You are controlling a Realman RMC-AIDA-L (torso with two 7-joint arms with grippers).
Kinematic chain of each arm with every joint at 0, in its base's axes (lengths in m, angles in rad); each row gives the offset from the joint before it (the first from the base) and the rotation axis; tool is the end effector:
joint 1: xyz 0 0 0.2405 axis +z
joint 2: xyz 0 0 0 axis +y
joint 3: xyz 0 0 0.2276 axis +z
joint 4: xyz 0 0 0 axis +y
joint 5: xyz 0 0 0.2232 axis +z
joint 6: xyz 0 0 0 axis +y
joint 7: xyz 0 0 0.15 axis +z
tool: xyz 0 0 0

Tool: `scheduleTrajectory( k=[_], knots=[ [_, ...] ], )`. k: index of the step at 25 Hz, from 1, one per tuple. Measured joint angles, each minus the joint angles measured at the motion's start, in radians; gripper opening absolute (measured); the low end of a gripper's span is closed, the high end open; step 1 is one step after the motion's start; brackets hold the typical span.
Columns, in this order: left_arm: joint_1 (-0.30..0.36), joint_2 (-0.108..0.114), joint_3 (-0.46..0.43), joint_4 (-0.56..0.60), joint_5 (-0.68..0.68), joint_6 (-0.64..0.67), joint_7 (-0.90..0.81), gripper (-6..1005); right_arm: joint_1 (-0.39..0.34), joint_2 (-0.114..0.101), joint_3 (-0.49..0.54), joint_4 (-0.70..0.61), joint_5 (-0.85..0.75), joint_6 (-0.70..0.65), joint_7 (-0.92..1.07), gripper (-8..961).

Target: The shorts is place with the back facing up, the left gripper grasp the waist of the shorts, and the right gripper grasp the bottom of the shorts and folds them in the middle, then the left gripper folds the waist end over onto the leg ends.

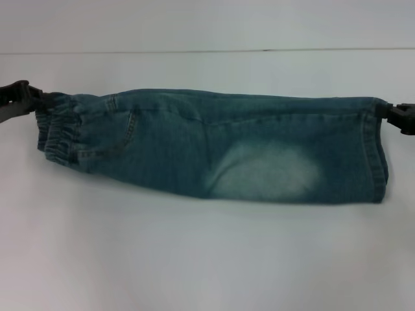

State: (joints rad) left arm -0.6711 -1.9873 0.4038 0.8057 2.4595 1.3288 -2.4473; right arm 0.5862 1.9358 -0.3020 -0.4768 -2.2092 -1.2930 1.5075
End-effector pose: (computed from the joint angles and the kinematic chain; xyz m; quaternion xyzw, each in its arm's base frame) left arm -0.2911 0.3935 0.1012 -0.7077 -0.6320 -0.1833 0.2571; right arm 0.3245 0.3643 0.0692 -0.8496 0.3831 0.2087 0.2963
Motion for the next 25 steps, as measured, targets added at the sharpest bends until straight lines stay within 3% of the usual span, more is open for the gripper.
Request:
scheduleTrajectory(
  k=[2, 7, 25],
  knots=[
    [0.0, -0.003, 0.0, -0.011, -0.007, -0.021, 0.014, 62, 0.005, 0.03, -0.002, 0.001, 0.02, 0.071, -0.038, 8],
    [0.006, -0.018, 0.001, -0.029, -0.046, -0.073, 0.078, 62, 0.012, 0.06, -0.005, 0.01, 0.062, 0.152, -0.082, 7],
    [0.014, -0.051, 0.043, -0.069, -0.072, -0.227, 0.159, 84, 0.089, 0.125, -0.009, 0.094, 0.157, 0.399, -0.249, 49]
  ],
)
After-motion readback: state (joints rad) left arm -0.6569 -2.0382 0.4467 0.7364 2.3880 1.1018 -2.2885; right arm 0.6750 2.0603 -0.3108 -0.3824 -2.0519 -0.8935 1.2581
